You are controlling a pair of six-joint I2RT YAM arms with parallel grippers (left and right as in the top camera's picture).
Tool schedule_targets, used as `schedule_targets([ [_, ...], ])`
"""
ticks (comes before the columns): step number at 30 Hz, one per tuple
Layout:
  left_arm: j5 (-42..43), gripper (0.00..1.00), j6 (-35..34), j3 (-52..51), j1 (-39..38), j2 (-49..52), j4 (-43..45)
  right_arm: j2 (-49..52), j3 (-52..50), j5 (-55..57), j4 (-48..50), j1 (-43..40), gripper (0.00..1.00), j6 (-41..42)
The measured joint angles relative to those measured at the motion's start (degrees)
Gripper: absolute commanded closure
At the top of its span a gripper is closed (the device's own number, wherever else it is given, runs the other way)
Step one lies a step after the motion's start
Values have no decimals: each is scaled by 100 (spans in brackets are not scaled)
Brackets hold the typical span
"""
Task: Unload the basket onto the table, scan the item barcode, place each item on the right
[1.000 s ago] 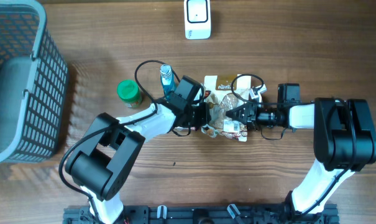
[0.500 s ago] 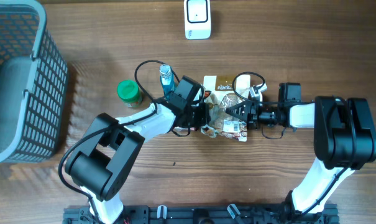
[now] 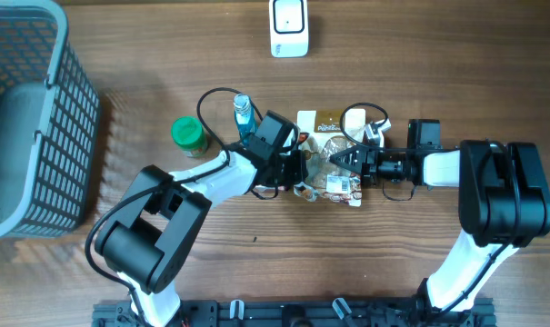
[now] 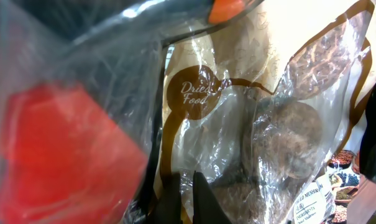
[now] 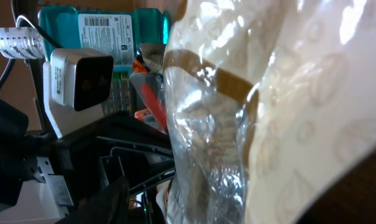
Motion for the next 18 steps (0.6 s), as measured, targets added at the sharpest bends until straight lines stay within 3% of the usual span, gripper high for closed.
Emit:
schedule_targets([
  [7,0,96,0,0,4,-2,-2,57,116,470,101,37,74,-70],
  [11,0,96,0,0,4,-2,-2,31,146,656,157,48,84,-92],
  [18,0,94,0,0,4,-2,0,-4,142,695,166,50,94,-138],
])
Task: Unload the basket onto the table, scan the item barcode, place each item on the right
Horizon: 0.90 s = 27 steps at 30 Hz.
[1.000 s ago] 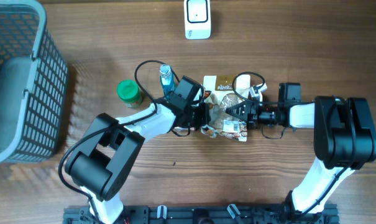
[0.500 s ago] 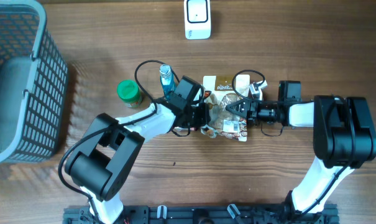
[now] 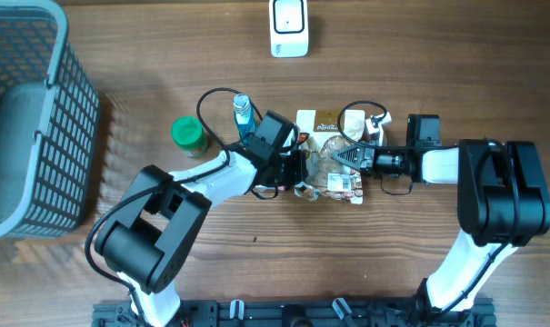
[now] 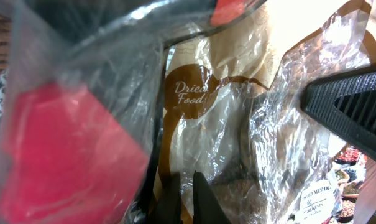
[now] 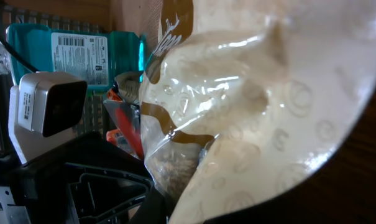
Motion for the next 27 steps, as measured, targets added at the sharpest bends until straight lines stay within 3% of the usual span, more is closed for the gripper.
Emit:
schedule_targets([
  [4,7,85,-4,2,0,0,13,-66,-11,114,-61,9,95,-81],
  [11,116,57,-66,42,0,-22,66,-688,-127,892,-704,2,95,-101],
  [15,179,23,-42,72,0,-87,44,-1257,-179,1585,-1045,-205,95,-35],
  [16,170,6,-70,81,-7,-116,39,-1506,-186,1788,-1141,-313,95,-35],
  [17,181,0,-63,90,-9,-131,44,-1698,-186,1963,-1220,-382,95,-17],
  [27,-195,0,-59,-17,-96,-437,35,-3075,-186,2612,-1902,-680,95,133],
])
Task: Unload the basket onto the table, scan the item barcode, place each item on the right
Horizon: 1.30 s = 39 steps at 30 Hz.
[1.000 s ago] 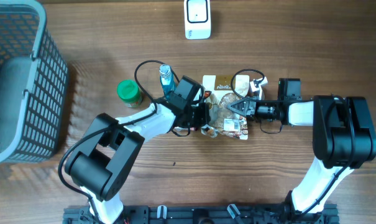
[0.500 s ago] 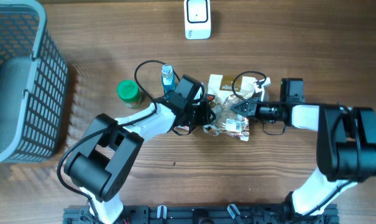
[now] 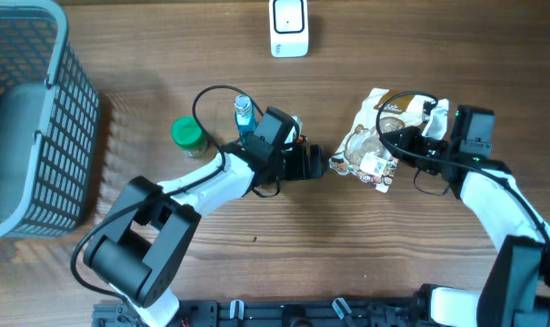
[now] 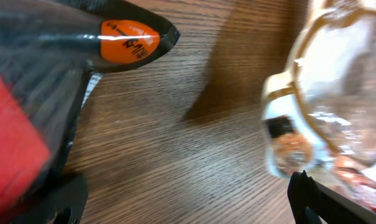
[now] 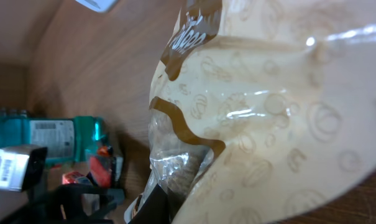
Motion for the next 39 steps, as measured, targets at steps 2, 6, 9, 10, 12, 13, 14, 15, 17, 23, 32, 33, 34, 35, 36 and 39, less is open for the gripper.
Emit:
schedule_targets([
  [2,-127,0,2,-39,-68,-66,-31,-166,0,-11,-57,0,96,31],
  [6,-304,0,0,-83,-291,-308,-103,-581,0,-94,-249,0,95,87],
  [9,-391,0,0,-83,-457,-590,-103,-942,0,-125,-404,0,95,85],
  [10,-428,0,0,-83,-501,-682,-103,-1049,0,-125,-457,0,95,87],
  [12,-455,0,0,-85,-599,-887,-101,-1342,2,-125,-586,0,95,85],
  [13,-474,0,0,-85,-643,-962,-101,-1467,2,-125,-645,0,95,85],
  [14,-492,0,0,-83,-680,-1021,-103,-1561,2,-125,-691,0,95,85],
  [15,-516,0,0,-85,-723,-1095,-101,-1670,2,-125,-752,0,95,81],
  [17,-601,0,42,-83,-807,-1300,-116,-1880,2,-120,-920,0,95,63],
  [23,-1200,0,553,262,-826,-2400,-782,-2168,66,-11,-1097,0,95,63],
  [32,-3097,0,1257,872,-374,-4592,-1615,-2175,1386,612,-785,166,95,63],
  [33,-3292,0,1309,879,-286,-4811,-1613,-2173,1497,824,-664,286,95,61],
  [34,-3486,0,1351,883,-201,-4996,-1628,-2155,1593,1034,-505,439,95,63],
  [35,-3622,0,1364,883,-157,-5117,-1644,-2111,1674,1224,-348,605,95,59],
  [36,-3880,0,1390,885,-85,-5296,-1679,-2035,1751,1464,-90,807,95,61],
  [39,-4468,0,1427,885,17,-5593,-1847,-1469,2142,2321,382,1515,95,-37],
])
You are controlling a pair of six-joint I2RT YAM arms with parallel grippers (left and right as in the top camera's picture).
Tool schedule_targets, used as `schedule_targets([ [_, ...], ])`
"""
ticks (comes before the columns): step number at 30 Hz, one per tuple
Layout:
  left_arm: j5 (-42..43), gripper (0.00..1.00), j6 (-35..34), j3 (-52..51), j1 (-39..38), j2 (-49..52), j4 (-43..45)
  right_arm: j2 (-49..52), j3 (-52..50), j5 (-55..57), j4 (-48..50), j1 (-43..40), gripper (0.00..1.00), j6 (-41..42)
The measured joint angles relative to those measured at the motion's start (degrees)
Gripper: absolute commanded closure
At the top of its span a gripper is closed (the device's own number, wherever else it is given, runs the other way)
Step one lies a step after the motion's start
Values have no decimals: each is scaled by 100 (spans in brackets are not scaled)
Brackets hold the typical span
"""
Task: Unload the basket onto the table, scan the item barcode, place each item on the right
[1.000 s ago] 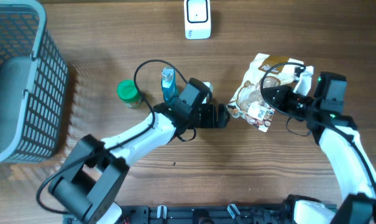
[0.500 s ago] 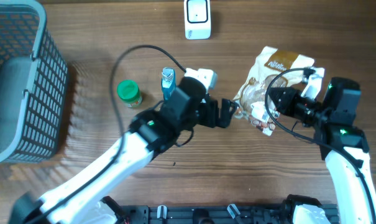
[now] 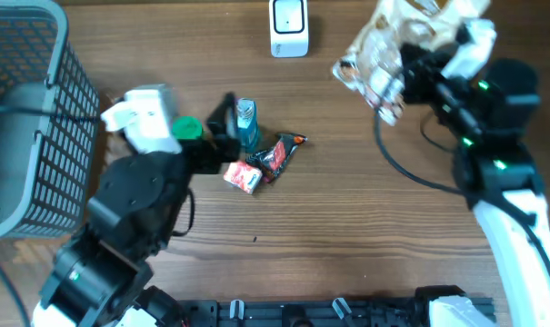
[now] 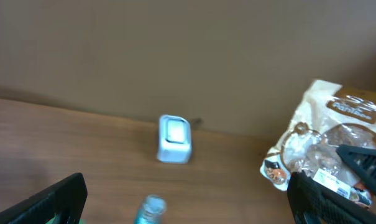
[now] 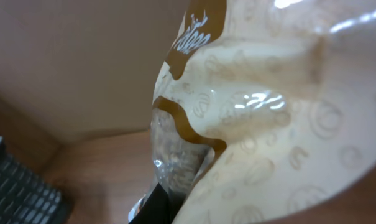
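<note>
My right gripper is shut on a clear and cream bag of dried mushrooms, held high, right of the white scanner at the table's far edge. In the right wrist view the bag fills the frame, with one dark finger against it. My left gripper is open and empty, raised over the left middle. It looks at the scanner and the bag. No barcode shows clearly.
A blue bottle, a green-lidded jar and red and black packets lie mid-table under the left arm. A grey wire basket stands at the far left, also low in the right wrist view.
The right gripper has lifted the bag from just above the table right of the middle to high up beside the scanner. The left arm has drawn back left and risen, still open.
Both grippers were at the mushroom bag among the packets mid-table, and stayed so at the second moment. Then the right gripper held the bag apart to the right, with the left open by the packets. Now the bag is up near the scanner.
</note>
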Motion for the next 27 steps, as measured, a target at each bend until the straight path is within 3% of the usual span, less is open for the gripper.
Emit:
schedule_targets([
  [5,-789,0,55,9,26,-81,-413,1692,1189,1464,111,977,95,-925],
  [13,-1362,0,74,9,26,-50,-835,3598,3001,2883,852,1366,95,-3005],
  [18,-1410,0,76,9,26,-50,-1143,3834,3233,3340,1958,1707,95,-4907],
  [27,-1425,0,76,9,26,-39,-1480,5003,3272,3289,3460,1882,95,-6776],
])
